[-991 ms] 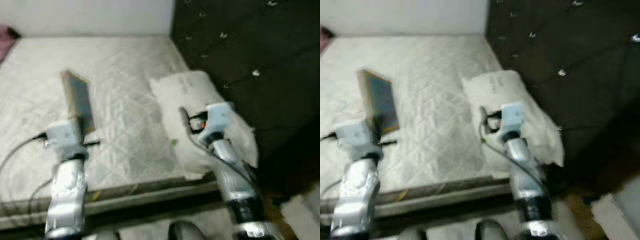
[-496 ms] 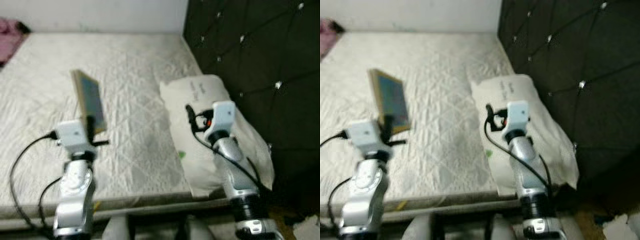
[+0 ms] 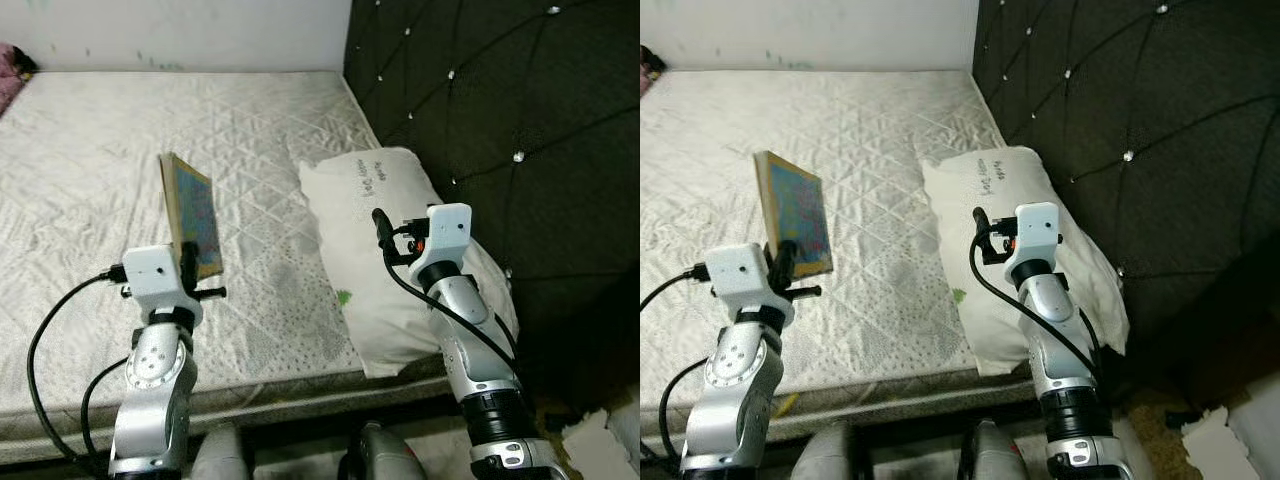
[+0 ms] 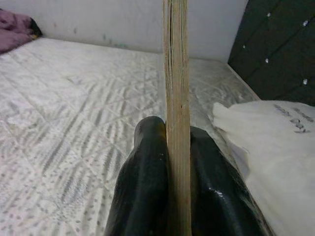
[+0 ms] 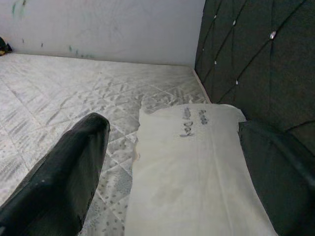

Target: Clean up the room

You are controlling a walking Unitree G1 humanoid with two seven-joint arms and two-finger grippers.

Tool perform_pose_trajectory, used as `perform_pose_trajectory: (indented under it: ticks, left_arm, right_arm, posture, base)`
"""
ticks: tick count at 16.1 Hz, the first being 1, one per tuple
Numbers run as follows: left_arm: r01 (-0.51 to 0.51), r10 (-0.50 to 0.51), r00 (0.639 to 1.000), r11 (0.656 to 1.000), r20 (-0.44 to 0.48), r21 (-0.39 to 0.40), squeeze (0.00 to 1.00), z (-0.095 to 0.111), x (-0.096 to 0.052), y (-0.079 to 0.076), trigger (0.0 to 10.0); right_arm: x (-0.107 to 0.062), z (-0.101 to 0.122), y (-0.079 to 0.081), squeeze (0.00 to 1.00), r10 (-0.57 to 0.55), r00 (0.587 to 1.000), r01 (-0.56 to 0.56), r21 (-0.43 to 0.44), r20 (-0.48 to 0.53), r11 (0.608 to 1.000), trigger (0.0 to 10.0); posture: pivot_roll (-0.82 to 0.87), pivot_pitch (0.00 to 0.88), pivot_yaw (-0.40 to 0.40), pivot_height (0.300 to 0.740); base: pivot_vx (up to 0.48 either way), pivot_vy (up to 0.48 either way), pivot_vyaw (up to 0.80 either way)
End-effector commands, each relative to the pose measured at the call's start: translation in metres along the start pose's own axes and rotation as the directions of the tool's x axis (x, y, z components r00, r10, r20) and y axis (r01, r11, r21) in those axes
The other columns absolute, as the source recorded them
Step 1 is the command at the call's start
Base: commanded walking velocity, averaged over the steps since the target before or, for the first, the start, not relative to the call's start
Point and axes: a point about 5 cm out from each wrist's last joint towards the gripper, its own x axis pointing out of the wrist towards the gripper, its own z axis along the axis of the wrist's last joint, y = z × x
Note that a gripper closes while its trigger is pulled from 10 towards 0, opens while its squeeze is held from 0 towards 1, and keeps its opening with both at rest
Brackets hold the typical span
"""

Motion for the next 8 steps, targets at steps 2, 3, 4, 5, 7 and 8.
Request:
perform_pose_trajectory:
  ticks: [2, 3, 4, 5, 7, 8]
  left_arm:
    - [0.009, -0.010, 0.999, 1.000, -0.033, -0.020, 0.00, -0.002, 0.003, -0.004, 10.0]
    - [0.007, -0.009, 0.999, 0.999, -0.044, -0.038, 0.00, -0.003, 0.005, -0.005, 10.0]
    - [0.012, -0.014, 0.999, 0.999, -0.044, -0.042, 0.00, -0.003, 0.006, -0.006, 10.0]
    - [0.008, -0.011, 0.999, 0.998, -0.044, -0.069, 0.00, -0.002, 0.008, -0.007, 10.0]
    - [-0.009, 0.000, 0.998, 0.992, -0.069, -0.129, 0.00, -0.002, 0.014, -0.008, 10.0]
    - [-0.018, 0.007, 0.997, 0.989, -0.074, -0.147, 0.00, -0.001, 0.015, -0.008, 10.0]
  right_arm:
    - [0.000, 0.000, -0.002, 0.00, 0.002, 1.000, -0.002, -0.006, -0.006, 1.000, 10.0]
    - [0.000, 0.000, -0.002, 0.00, 0.004, 1.000, -0.005, -0.007, -0.006, 1.000, 10.0]
    - [0.001, 0.000, -0.002, 0.00, 0.006, 1.000, -0.006, -0.007, -0.006, 1.000, 10.0]
    - [0.002, 0.001, -0.002, 0.00, 0.011, 1.000, -0.011, -0.006, -0.002, 1.000, 10.0]
    - [0.003, 0.002, -0.003, 0.00, 0.010, 1.000, -0.010, -0.012, -0.003, 1.000, 10.0]
    - [0.003, 0.002, -0.004, 0.00, 0.009, 1.000, -0.009, -0.013, -0.004, 1.000, 10.0]
  posture:
    - [-0.06, 0.049, -0.061, 0.627]
    - [-0.06, 0.049, -0.062, 0.612]
    - [-0.06, 0.048, -0.065, 0.602]
    - [-0.06, 0.052, -0.069, 0.592]
    - [-0.07, 0.054, -0.074, 0.592]
    - [-0.07, 0.054, -0.074, 0.592]
  base:
    - [0.000, 0.000, 0.00]
    - [0.000, 0.000, 0.00]
    - [0.000, 0.000, 0.00]
    - [0.000, 0.000, 0.00]
    - [0.000, 0.000, 0.00]
    - [0.000, 0.000, 0.00]
